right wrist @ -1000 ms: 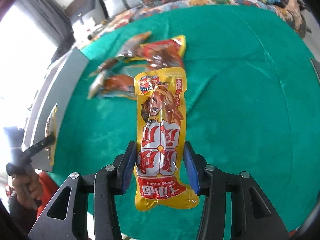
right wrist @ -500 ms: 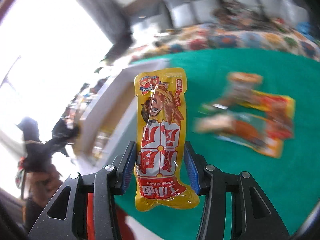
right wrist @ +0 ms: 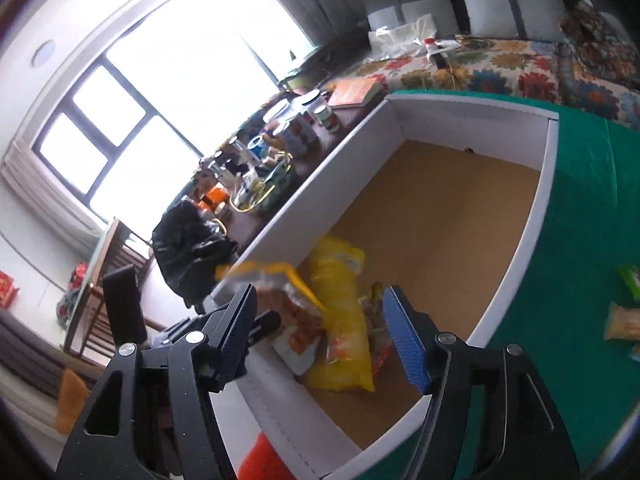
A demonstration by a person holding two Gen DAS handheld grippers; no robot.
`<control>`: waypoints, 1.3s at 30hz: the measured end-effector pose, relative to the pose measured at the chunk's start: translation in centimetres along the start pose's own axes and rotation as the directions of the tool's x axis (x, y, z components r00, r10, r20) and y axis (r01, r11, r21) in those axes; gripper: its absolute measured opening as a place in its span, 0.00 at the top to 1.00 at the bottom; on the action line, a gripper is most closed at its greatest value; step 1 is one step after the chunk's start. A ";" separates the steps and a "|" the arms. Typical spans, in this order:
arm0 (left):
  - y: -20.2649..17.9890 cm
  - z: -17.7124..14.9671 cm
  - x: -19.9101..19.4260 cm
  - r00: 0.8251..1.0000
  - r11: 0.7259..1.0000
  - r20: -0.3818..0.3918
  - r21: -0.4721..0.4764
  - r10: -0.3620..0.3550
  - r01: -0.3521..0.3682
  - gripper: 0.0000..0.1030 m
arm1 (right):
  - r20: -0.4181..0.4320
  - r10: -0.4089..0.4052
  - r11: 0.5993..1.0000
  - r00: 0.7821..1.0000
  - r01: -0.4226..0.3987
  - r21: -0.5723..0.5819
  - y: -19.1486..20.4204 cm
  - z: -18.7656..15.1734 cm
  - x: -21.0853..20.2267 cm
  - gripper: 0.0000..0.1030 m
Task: Organize snacks
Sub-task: 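Carry both bags into the white box and open both tools, then withdraw both tools from the box back over the snack pile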
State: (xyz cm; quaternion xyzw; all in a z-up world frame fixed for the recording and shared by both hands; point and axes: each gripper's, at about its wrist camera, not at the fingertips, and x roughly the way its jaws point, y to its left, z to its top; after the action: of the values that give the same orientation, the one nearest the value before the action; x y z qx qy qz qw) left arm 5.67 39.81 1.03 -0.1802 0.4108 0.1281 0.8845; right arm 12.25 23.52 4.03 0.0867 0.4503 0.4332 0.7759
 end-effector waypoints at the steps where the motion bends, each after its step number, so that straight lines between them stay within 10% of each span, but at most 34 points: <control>1: -0.1 -0.2 -0.3 1.000 1.000 0.006 0.000 -0.007 0.007 0.09 | 0.012 0.000 1.000 1.000 0.000 -0.011 -0.2 -0.3 -0.6 0.32; 8: -5.4 -1.4 -2.3 0.992 0.991 0.036 0.071 -0.119 0.116 0.08 | 0.102 -0.311 0.939 0.945 0.322 -0.120 -7.1 -5.3 -6.0 0.29; 17: -22.1 -7.8 -1.6 0.919 0.877 -0.135 0.276 -0.369 0.393 0.00 | 0.071 -0.719 0.695 0.692 0.714 0.077 -24.1 -19.8 -18.5 0.29; 22: -30.8 -13.0 3.6 0.920 0.849 -0.249 0.369 -0.303 0.379 0.01 | 0.027 -0.830 0.548 0.558 0.804 0.231 -30.4 -23.6 -25.3 0.29; 31: -35.0 -14.7 12.3 0.979 0.867 -0.194 0.475 -0.068 0.154 0.01 | -0.035 -0.843 0.474 0.536 0.773 0.422 -36.7 -25.8 -30.9 0.29; 37: -33.9 -14.7 13.9 0.990 0.883 -0.123 0.452 -0.074 0.122 0.00 | -0.038 -0.850 0.445 0.525 0.755 0.481 -39.8 -24.5 -31.3 0.21; 39: -33.8 -14.8 13.8 0.991 0.885 -0.112 0.450 -0.075 0.118 0.00 | -0.053 -0.873 0.410 0.485 0.789 0.458 -40.4 -24.1 -30.8 0.15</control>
State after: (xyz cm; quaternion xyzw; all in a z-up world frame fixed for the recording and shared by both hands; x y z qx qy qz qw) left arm 16.90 4.11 -11.26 0.0063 0.4601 -0.0242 0.8875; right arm 10.85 -30.38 -11.96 0.0579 0.4369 -0.1309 0.8880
